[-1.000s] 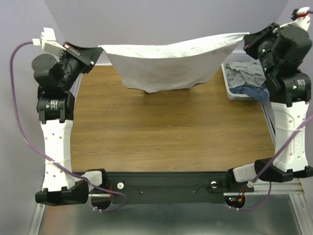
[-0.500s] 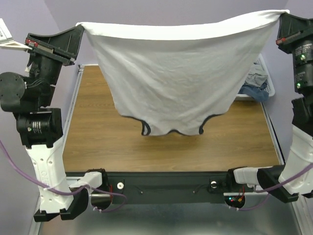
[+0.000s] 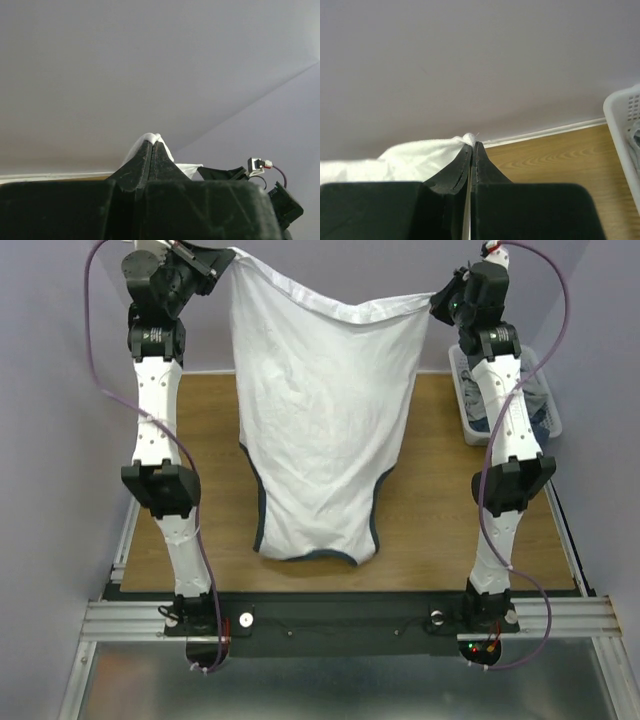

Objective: Fold and stack the tank tops
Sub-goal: Flatten the tank top out

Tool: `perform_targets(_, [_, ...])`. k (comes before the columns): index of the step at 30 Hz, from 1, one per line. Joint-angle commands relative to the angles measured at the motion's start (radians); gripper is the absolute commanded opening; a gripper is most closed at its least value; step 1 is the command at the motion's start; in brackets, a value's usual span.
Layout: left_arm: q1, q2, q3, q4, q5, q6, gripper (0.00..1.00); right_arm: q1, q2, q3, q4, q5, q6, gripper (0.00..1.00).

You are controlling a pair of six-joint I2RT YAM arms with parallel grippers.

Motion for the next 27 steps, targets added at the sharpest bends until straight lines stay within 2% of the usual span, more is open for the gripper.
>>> perform_targets(1, [0.007, -0.012, 0.203, 0.231, 0.1, -0.092, 0.0, -0.017, -0.135, 0.042, 0.251, -0.018, 0.0, 0.0])
perform_targets(2, [0.008, -0.033, 0.118, 0.281, 0.099, -0.118, 0.0, -0.019, -0.161, 0.025, 0.309, -0.013, -0.001, 0.01])
perform_targets(4, [0.018, -0.101, 0.039, 0.354, 0.083, -0.105, 0.0, -0.019, -0.175, 0.016, 0.343, -0.007, -0.01, 0.01])
perform_targets(6, [0.028, -0.113, 0.049, 0.337, 0.079, -0.06, 0.0, -0.019, -0.189, 0.024, 0.363, 0.005, -0.021, 0.01])
perform_targets(10, [0.064, -0.124, 0.029, 0.345, 0.108, -0.082, 0.0, -0.024, -0.247, -0.044, 0.376, 0.025, -0.035, 0.0])
perform_targets(13, [0.079, -0.153, -0.021, 0.337, 0.128, -0.068, 0.0, -0.027, -0.316, -0.165, 0.393, 0.042, -0.044, 0.01])
perform_targets(16, [0.079, -0.229, -0.186, 0.34, 0.148, -0.03, 0.0, -0.03, -0.384, -0.307, 0.408, 0.051, -0.043, 0.0])
perform_targets(17, [0.08, -0.281, -0.299, 0.34, 0.145, -0.017, 0.0, -0.03, -0.399, -0.343, 0.422, 0.05, -0.043, 0.01])
perform_targets(19, [0.077, -0.334, -0.432, 0.346, 0.139, 0.0, 0.0, -0.031, -0.428, -0.422, 0.423, 0.043, -0.04, 0.01])
perform_targets(20, [0.076, -0.361, -0.571, 0.364, 0.14, 0.0, 0.0, -0.03, -0.465, -0.521, 0.423, 0.036, -0.035, 0.01])
perform_targets(22, [0.073, -0.435, -0.718, 0.387, 0.137, 0.0, 0.0, -0.031, -0.513, -0.638, 0.425, 0.034, -0.017, 0.01])
perform_targets(23, [0.07, -0.461, -0.794, 0.395, 0.135, 0.0, 0.0, -0.031, -0.574, -0.782, 0.426, 0.036, -0.007, 0.01])
perform_targets(24, [0.061, -0.51, -0.946, 0.4, 0.126, 0.004, 0.0, -0.033, -0.602, -0.851, 0.429, 0.037, 0.014, 0.01])
perform_targets(26, [0.048, -0.556, -1.097, 0.412, 0.122, 0.003, 0.0, -0.031, -0.669, -1.009, 0.431, 0.04, 0.04, 0.01])
perform_targets(27, [0.036, -0.602, -1.242, 0.415, 0.114, 0.001, 0.0, -0.031, -0.736, -1.162, 0.433, 0.042, 0.074, 0.01])
